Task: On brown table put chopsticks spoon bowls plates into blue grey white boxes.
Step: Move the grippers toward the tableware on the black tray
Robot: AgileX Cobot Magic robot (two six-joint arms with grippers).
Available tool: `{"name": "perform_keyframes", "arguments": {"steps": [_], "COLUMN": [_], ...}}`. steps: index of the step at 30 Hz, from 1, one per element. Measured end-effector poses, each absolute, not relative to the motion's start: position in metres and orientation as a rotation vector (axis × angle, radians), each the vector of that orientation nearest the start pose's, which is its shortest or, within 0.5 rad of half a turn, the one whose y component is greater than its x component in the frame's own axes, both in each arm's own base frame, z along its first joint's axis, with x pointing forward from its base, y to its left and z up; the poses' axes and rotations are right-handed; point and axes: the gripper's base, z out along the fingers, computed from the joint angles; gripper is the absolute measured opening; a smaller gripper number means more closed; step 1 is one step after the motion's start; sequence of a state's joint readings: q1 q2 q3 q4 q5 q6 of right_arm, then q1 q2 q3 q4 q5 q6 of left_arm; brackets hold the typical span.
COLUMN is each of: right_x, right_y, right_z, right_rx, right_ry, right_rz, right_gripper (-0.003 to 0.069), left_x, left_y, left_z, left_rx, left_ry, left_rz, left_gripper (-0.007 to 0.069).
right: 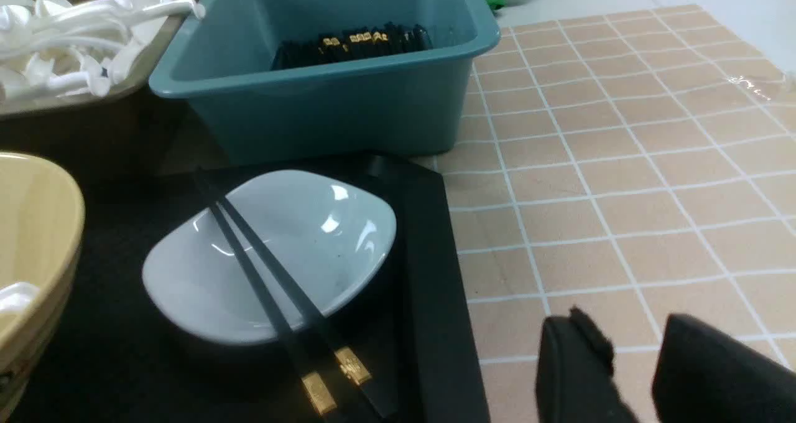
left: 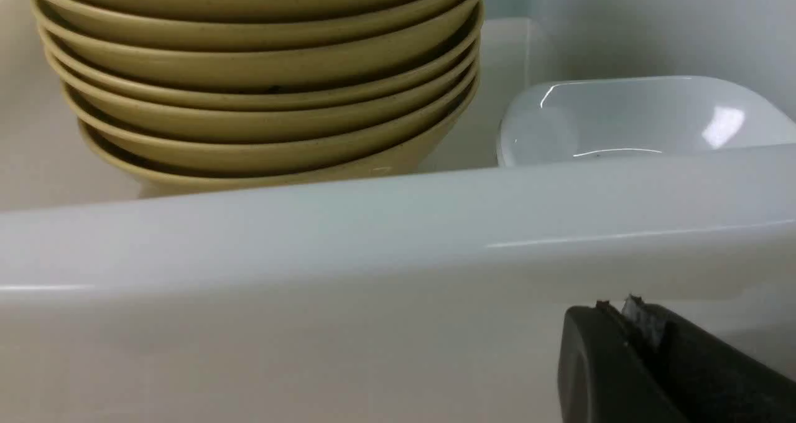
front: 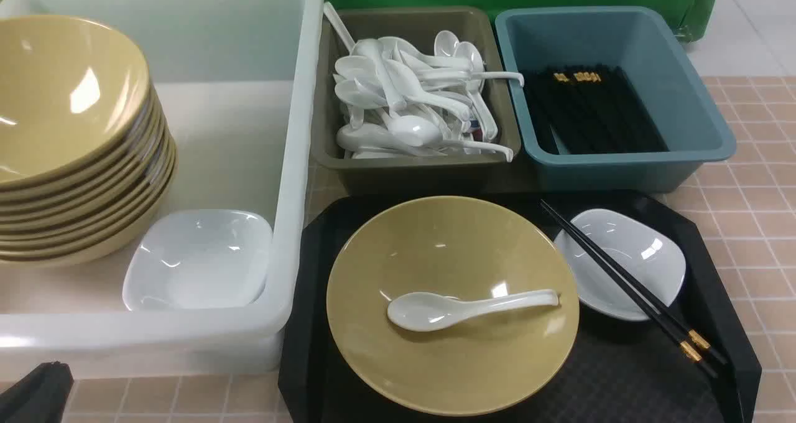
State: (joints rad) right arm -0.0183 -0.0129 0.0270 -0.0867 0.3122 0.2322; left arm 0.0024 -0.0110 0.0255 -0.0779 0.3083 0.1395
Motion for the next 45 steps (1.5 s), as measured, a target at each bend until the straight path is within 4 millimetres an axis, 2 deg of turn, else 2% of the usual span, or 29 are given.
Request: {"name": "perform_keyframes", "arguments": {"steps": [45], "right_x": [0.0539], "right_y": [-0.0034], "right_z": [0.1767], "right_rx": [0.146], "right_ry": [1.803], "right_rz": [0.05], "right_gripper": [0.0238], "left_x": [0.0541], "left_y": [-0.0018], "left_z": [0.1774], "left_rx": [0.076], "left_ry": [1.804], "left_rz": [0.032], "left_gripper": [0.0001]}}
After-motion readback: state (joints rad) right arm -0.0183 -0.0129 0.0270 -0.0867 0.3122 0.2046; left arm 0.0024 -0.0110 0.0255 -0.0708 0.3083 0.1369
